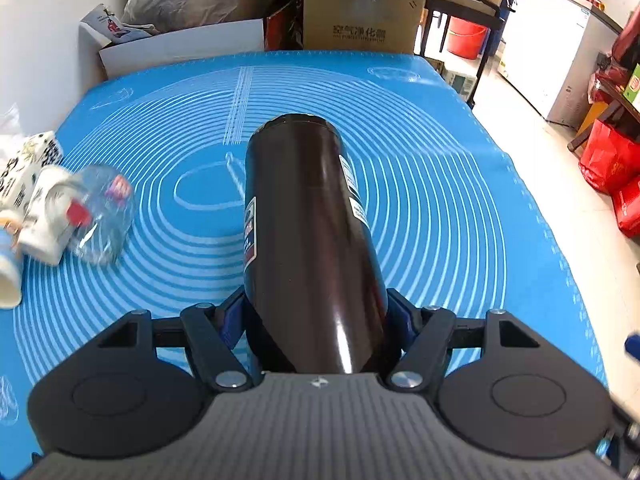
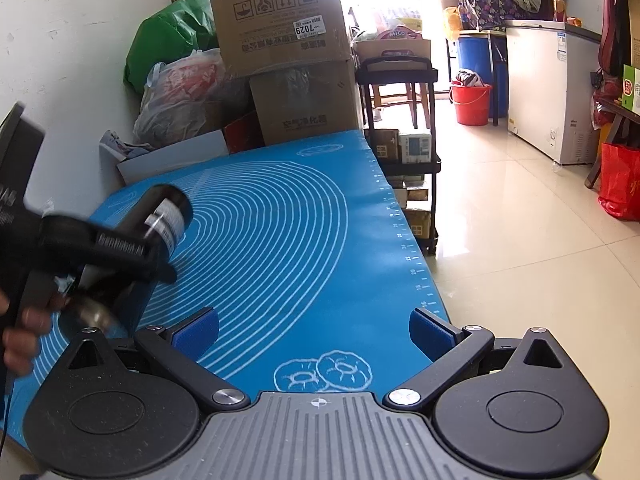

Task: Flip cup upside down
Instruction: 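Lift the black tumbler with the left gripper toward the right gripper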

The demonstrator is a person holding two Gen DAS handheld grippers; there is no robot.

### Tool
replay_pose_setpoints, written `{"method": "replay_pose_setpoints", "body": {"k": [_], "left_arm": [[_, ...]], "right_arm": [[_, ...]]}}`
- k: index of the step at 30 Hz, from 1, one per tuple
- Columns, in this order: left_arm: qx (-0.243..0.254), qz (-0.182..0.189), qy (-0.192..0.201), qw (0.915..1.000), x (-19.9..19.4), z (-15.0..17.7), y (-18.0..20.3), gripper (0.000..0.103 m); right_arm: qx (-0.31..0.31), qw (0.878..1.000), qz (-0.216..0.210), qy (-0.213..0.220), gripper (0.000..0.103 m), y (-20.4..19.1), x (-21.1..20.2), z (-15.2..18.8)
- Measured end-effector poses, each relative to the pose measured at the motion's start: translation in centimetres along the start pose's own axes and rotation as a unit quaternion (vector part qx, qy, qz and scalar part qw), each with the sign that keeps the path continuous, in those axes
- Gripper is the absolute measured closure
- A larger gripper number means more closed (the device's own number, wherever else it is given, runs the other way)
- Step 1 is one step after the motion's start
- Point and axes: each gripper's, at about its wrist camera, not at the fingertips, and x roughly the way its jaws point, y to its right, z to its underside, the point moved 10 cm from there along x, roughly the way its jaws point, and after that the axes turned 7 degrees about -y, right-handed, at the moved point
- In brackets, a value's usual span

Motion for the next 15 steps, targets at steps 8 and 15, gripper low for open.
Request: {"method": "replay_pose_setpoints", "body": {"k": [8, 15], "left_arm": [[-0.01, 0.008, -0.027, 0.9996, 0.8, 3.6, 0.2, 0.032], [-0.003, -0.003, -0.023, 0.9997, 1.3, 4.5, 0.4, 0.032]], "right_arm": [[-0.001, 1.0, 0.002, -0.013, 0.0, 0.2, -0.7, 1.1], [-0.005, 1.0, 0.009, -0.02, 0.0, 0.3, -0.5, 1.2]]}}
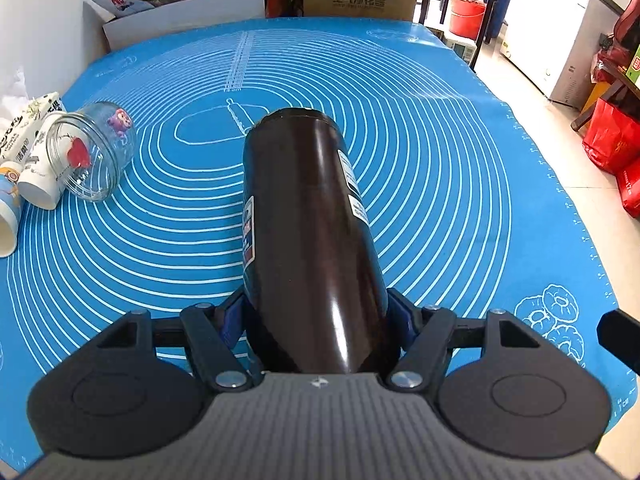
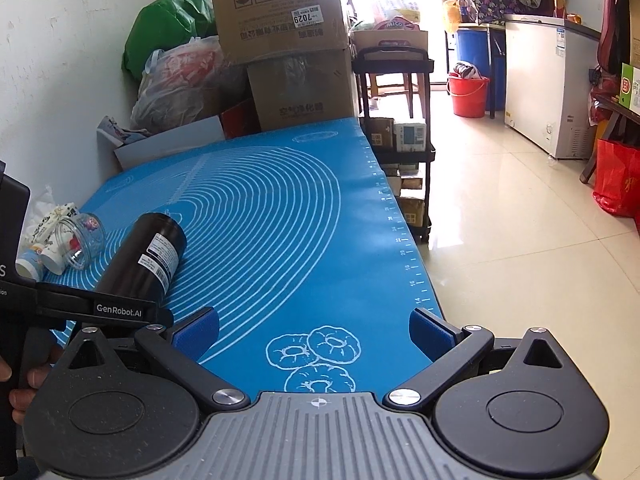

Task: Flip cup upside down
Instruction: 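Lift the black tumbler with the left gripper toward the right gripper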

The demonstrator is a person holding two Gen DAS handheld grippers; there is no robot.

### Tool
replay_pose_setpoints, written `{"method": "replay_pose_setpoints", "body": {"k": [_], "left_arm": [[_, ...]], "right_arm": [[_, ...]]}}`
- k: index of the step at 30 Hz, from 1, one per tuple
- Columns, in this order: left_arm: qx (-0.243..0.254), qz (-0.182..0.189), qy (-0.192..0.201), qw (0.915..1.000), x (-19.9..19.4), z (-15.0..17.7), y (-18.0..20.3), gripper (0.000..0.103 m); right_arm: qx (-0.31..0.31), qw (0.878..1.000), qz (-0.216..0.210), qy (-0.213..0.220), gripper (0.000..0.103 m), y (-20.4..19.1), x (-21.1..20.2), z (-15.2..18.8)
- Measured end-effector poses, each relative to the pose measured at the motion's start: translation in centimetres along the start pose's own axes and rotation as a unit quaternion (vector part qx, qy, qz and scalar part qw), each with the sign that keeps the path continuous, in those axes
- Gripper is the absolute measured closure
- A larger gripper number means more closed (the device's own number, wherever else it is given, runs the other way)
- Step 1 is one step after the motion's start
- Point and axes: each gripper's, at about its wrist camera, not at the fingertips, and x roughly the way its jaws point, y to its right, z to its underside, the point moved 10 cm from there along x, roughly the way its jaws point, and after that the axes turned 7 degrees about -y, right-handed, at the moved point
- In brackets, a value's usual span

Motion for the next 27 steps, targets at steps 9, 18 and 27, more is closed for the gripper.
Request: {"method": "replay_pose_setpoints", "body": {"k": [9, 18, 27], "left_arm": [[-0.002, -0.012, 0.012, 0.9999, -0.6, -0.1, -0.6, 0.027], [-0.004, -0.011, 0.027, 0.9996, -2.5, -0.5, -1.6, 0.021], [-0.011, -0.006, 0.065, 0.9978, -6.2, -1.2, -4.3, 0.021]], "right_arm": [[-0.007, 1.0, -0.002, -0.005, 0.0, -0.9, 0.3, 0.0], [-0.013, 1.0, -0.007, -0.002, 0.0, -2.4, -0.2, -0.7], [-0.048, 0.999, -0.024, -0.004, 0.0, -6.4, -1.0, -2.9]]}}
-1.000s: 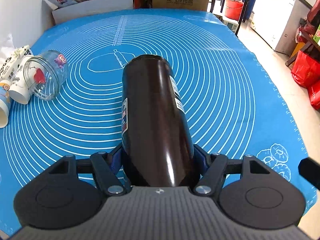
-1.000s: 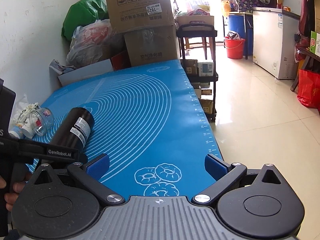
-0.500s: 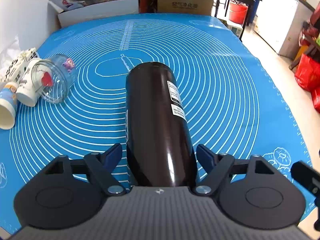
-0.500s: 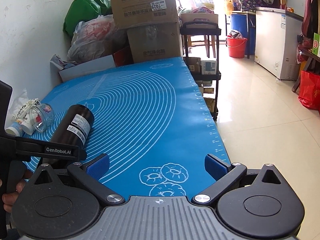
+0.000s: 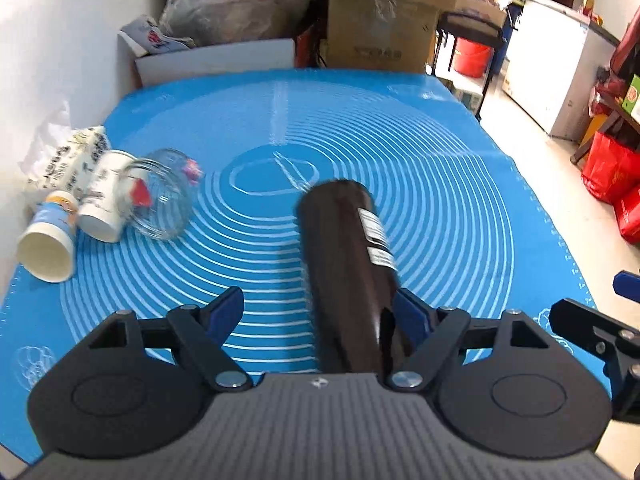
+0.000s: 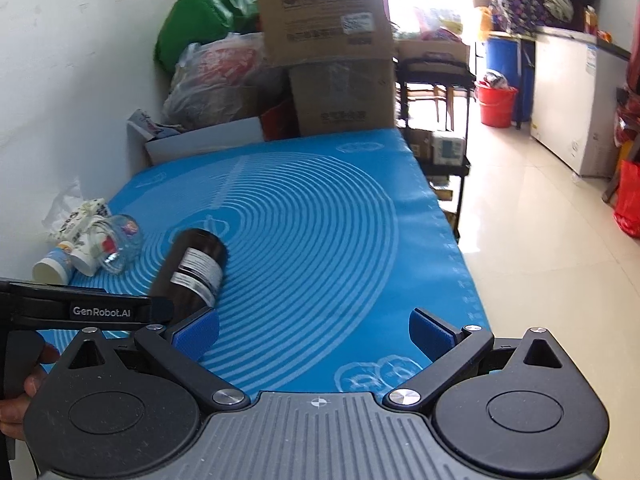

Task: Flip cup upside down
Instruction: 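Lift the black tumbler with the left gripper toward the right gripper, then grasp the tumbler body with the right gripper while the left gripper releases it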

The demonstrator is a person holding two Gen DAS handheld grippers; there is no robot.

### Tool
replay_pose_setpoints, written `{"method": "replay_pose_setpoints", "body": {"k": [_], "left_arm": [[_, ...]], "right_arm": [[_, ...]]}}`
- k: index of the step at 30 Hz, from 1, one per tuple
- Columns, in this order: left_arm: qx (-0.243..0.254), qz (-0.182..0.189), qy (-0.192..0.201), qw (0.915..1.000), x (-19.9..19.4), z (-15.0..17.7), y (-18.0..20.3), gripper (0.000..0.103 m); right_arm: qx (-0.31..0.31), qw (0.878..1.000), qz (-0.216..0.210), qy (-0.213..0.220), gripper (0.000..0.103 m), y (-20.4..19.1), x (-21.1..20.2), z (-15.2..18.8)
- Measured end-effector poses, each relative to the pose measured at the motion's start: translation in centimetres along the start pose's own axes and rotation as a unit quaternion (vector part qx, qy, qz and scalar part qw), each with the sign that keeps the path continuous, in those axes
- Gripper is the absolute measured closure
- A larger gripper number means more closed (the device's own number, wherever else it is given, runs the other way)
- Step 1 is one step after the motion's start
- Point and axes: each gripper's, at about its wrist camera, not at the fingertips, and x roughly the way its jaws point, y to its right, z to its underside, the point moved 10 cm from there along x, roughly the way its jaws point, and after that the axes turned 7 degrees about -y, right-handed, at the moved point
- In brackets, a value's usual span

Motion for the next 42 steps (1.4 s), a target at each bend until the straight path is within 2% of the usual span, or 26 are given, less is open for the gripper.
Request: {"method": "replay_pose_setpoints", "body": {"k": [7, 12, 16, 20, 27, 29, 30, 31, 34, 37, 39, 42], "left_arm": [[-0.015, -0.023, 0.02, 0.9994, -1.7, -0.4, -5.3, 0.017], [-0.041, -0.036, 0.008, 0.9984, -0.6, 0.0, -9.8, 0.016], [-0.054, -0.049, 0.001, 0.9974, 0.9, 0.5, -12.7, 0.016], [-0.055, -0.056, -0.009, 0.9969, 2.6, 0.9, -14.4, 0.016], [-0.057, -0.054, -0.014, 0.9968, 4.4, 1.1, -16.0, 0.016], [-0.059, -0.052, -0.015, 0.9968, 4.7, 1.1, -16.2, 0.016], [-0.06, -0.051, -0.015, 0.9968, 4.8, 1.1, -16.2, 0.016], [-0.06, -0.05, -0.016, 0.9968, 4.9, 1.1, -16.2, 0.016], [-0.059, -0.046, -0.015, 0.9971, 5.0, 1.0, -15.9, 0.016], [-0.06, -0.044, -0.013, 0.9972, 4.9, 1.0, -15.7, 0.016], [-0.063, -0.039, -0.011, 0.9972, 4.7, 1.0, -15.5, 0.016], [-0.067, -0.033, -0.005, 0.9972, 4.2, 1.1, -15.3, 0.016]], "right_arm": [[-0.04, 0.998, -0.026, -0.03, 0.0, -4.6, 0.9, -2.4], [-0.047, 0.994, -0.057, -0.086, 0.001, -7.9, 3.2, -2.9], [-0.062, 0.989, -0.049, -0.129, 0.004, -10.2, 6.2, -3.6], [-0.065, 0.978, -0.047, -0.195, 0.005, -11.7, 10.3, -3.9], [-0.072, 0.964, -0.03, -0.252, 0.022, -12.9, 15.3, -3.9], [-0.075, 0.959, -0.024, -0.273, 0.023, -13.0, 16.5, -3.4], [-0.075, 0.956, -0.021, -0.282, 0.033, -12.9, 16.8, -3.3], [-0.073, 0.955, -0.02, -0.288, 0.034, -12.8, 17.1, -3.1], [-0.078, 0.955, -0.026, -0.284, 0.034, -13.0, 17.1, -2.9], [-0.068, 0.962, -0.034, -0.263, 0.034, -12.6, 16.4, -3.1], [-0.075, 0.968, -0.045, -0.235, 0.034, -12.7, 14.9, -3.5], [-0.1, 0.98, -0.046, -0.168, 0.035, -13.2, 11.7, -4.1]]}}
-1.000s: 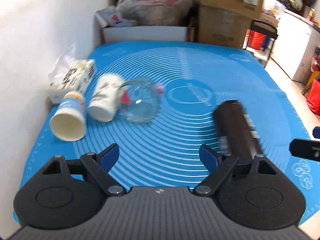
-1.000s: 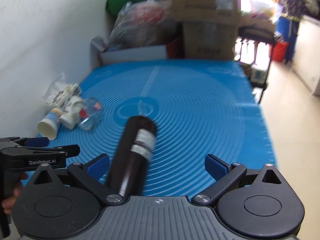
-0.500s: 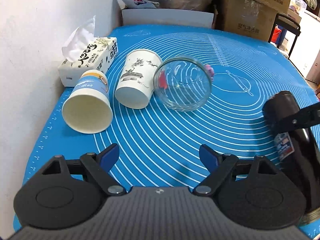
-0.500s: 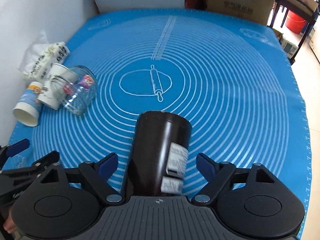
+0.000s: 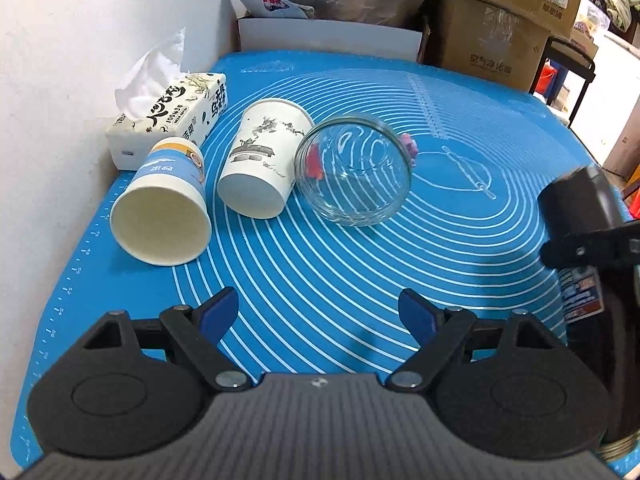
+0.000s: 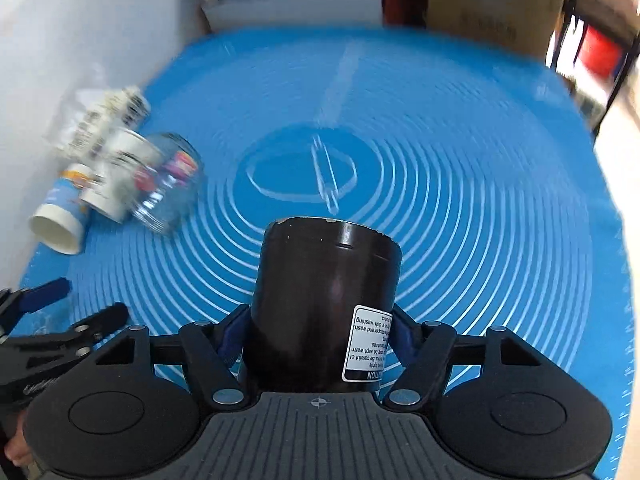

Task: Flip cup upside down
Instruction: 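Grasp the tumbler body with the right gripper while the left gripper releases it, then lower the tumbler upright onto the mat with the right gripper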

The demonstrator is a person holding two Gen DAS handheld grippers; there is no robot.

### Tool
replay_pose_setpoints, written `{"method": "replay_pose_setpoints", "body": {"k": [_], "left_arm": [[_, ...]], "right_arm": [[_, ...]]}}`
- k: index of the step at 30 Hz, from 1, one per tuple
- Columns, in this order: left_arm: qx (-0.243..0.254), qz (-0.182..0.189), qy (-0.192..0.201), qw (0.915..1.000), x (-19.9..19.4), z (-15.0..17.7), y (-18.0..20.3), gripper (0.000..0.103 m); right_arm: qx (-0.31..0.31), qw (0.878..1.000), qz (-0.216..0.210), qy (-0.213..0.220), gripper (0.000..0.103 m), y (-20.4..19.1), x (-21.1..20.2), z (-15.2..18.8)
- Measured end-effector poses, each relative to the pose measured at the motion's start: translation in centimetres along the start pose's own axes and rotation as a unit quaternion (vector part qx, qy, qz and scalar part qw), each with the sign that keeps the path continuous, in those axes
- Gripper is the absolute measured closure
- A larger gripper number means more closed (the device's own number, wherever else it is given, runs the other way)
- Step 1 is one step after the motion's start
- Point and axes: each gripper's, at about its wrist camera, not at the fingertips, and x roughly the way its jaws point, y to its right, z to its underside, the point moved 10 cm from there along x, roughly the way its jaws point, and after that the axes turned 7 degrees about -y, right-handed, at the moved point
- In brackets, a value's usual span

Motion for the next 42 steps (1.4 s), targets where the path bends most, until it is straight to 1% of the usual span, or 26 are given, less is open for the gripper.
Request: {"method": "replay_pose_setpoints", "body": {"k": [4, 8, 12, 16, 17, 18, 21, 22, 24, 28, 34, 42], "left_arm": [[-0.004, 0.003, 0.009, 0.9999, -0.9, 0.0, 0.3, 0.016], [-0.008, 0.012, 0.013, 0.9998, -1.5, 0.2, 0.5, 0.016], [-0.008, 0.013, 0.016, 0.9998, -2.0, 0.2, 0.6, 0.016], [-0.013, 0.018, 0.018, 0.9996, -2.2, 0.3, 0.7, 0.016], [-0.014, 0.018, 0.018, 0.9996, -2.1, 0.3, 0.7, 0.016], [-0.015, 0.019, 0.017, 0.9996, -2.1, 0.3, 0.7, 0.016], [-0.019, 0.024, 0.015, 0.9994, -1.9, 0.4, 0.8, 0.016], [-0.02, 0.026, 0.015, 0.9994, -1.9, 0.4, 0.8, 0.016], [-0.02, 0.028, 0.014, 0.9993, -1.8, 0.5, 0.9, 0.016], [-0.018, 0.025, 0.012, 0.9994, -1.6, 0.5, 1.0, 0.016], [-0.015, 0.026, 0.012, 0.9995, -1.5, 0.7, 1.2, 0.016], [-0.012, 0.022, 0.013, 0.9996, -1.4, 0.5, 1.3, 0.016]], "right_arm": [[-0.018, 0.996, 0.012, 0.081, 0.035, -0.8, -4.0, 0.7], [-0.021, 0.987, 0.024, 0.156, 0.035, -0.9, -7.3, 1.1], [-0.018, 0.978, 0.04, 0.204, 0.036, -0.8, -8.6, 0.8], [-0.027, 0.963, 0.079, 0.258, 0.036, -0.4, -10.2, 0.2], [-0.032, 0.96, 0.087, 0.265, 0.036, -0.4, -10.4, 0.1], [-0.033, 0.958, 0.092, 0.269, 0.037, -0.3, -10.3, 0.0], [-0.026, 0.96, 0.092, 0.265, 0.037, 0.6, -9.5, -0.5], [-0.024, 0.958, 0.095, 0.269, 0.037, 0.8, -9.5, -0.8], [-0.016, 0.959, 0.09, 0.268, 0.037, 1.1, -9.3, -1.2], [-0.021, 0.96, 0.089, 0.264, 0.037, 1.2, -8.8, -1.9], [-0.01, 0.962, 0.091, 0.258, 0.037, 1.4, -8.2, -2.4], [-0.018, 0.966, 0.09, 0.243, 0.037, 1.4, -7.6, -3.3]]}}
